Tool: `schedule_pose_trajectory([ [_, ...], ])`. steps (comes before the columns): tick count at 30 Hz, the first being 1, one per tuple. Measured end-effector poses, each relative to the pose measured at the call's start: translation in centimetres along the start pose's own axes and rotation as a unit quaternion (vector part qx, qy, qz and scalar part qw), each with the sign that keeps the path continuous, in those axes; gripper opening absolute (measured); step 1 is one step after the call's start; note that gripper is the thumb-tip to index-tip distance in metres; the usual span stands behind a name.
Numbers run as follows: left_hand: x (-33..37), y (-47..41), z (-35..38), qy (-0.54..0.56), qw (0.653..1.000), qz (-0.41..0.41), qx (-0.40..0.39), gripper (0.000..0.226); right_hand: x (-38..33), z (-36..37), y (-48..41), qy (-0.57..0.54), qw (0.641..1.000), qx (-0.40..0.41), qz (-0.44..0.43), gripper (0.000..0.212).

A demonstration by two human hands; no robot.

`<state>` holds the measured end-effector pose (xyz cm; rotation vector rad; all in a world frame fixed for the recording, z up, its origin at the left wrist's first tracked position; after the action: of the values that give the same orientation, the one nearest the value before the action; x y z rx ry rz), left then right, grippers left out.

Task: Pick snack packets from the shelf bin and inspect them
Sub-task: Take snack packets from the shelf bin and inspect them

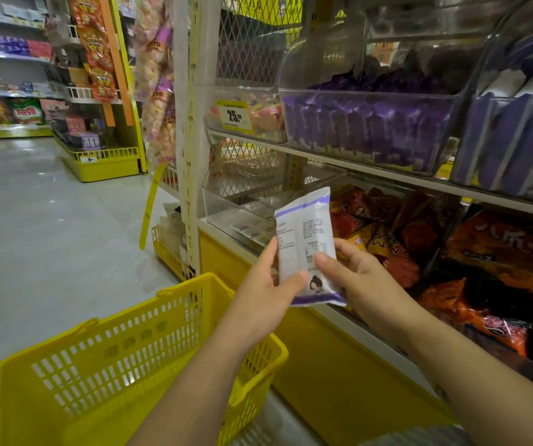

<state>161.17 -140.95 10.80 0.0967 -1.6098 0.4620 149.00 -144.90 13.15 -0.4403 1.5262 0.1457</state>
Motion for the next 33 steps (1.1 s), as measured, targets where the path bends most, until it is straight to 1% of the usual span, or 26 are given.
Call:
schedule_pose_trajectory([
  [3, -0.1, 0.1, 0.1, -0.018, 0.999, -0.023, -0.014, 0.073, 0.2, 1.1, 0.3, 0.006, 0.999, -0.032, -0.006, 0.042],
  [8, -0.4, -0.3, -0.1, -0.043, 0.999, -0.023, -0.014, 0.069, -0.3, 1.8, 0.7, 0.033, 0.998, -0.047, -0.036, 0.035],
  [11, -0.5, -0.2, -0.1, -0.057, 0.998, -0.020, -0.008, 0.072, -0.5, 2.1, 1.0, 0.034, 0.997, -0.057, -0.040, 0.036],
  [15, -0.1, -0.1, -0.5, -0.059, 0.998, -0.020, 0.007, 0.070, -1.0, 2.2, 1.3, 0.067, 0.994, -0.054, -0.063, 0.035],
  [16, 0.1, -0.2, -0.7, -0.063, 0.998, -0.015, 0.010, 0.075, -1.1, 2.3, 1.4, 0.076, 0.993, -0.055, -0.067, 0.036],
  [18, 0.2, -0.2, -1.0, -0.076, 0.997, -0.016, 0.002, 0.094, -1.3, 2.3, 1.6, 0.089, 0.992, -0.059, -0.070, 0.037],
  [19, 0.2, -0.2, -1.1, -0.084, 0.996, -0.021, -0.012, 0.098, -1.4, 2.3, 1.7, 0.097, 0.991, -0.060, -0.073, 0.037],
  [21, 0.2, 0.0, -1.1, -0.108, 0.993, -0.026, -0.038, 0.093, -1.6, 2.4, 1.9, 0.114, 0.988, -0.066, -0.081, 0.037],
  [22, 0.2, 0.1, -1.1, -0.118, 0.992, -0.022, -0.042, 0.094, -1.6, 2.4, 1.9, 0.121, 0.987, -0.068, -0.084, 0.036],
  [24, 0.3, 0.1, -1.1, -0.125, 0.992, -0.014, -0.028, 0.105, -1.7, 2.4, 1.9, 0.137, 0.984, -0.066, -0.097, 0.035],
  [25, 0.4, 0.1, -1.1, -0.119, 0.993, -0.010, -0.018, 0.107, -1.7, 2.3, 1.9, 0.144, 0.982, -0.062, -0.104, 0.036],
  [27, 0.3, 0.0, -1.2, -0.095, 0.995, -0.007, 0.000, 0.099, -1.6, 2.3, 1.8, 0.146, 0.983, -0.058, -0.100, 0.041],
  [30, 0.2, -0.3, -1.7, -0.050, 0.998, -0.012, 0.025, 0.061, -1.1, 2.2, 1.6, 0.148, 0.983, -0.061, -0.086, 0.046],
  [31, 0.1, -0.4, -1.8, -0.036, 0.999, -0.016, 0.028, 0.053, -1.0, 2.1, 1.5, 0.147, 0.984, -0.062, -0.083, 0.045],
  [33, 0.0, -0.5, -2.0, -0.018, 0.999, -0.023, 0.025, 0.047, -0.9, 2.0, 1.5, 0.141, 0.985, -0.062, -0.074, 0.046],
])
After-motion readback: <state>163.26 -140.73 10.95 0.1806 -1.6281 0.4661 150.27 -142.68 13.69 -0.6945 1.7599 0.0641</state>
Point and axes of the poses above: each hand's wrist, its own y-axis away from the middle knuckle, its own z-axis out of the palm, x = y × z, the point moved 7 cm from there along -y, towards the middle knuckle, and after that the axes turned 14 degrees about x, right-handed, at the moved point
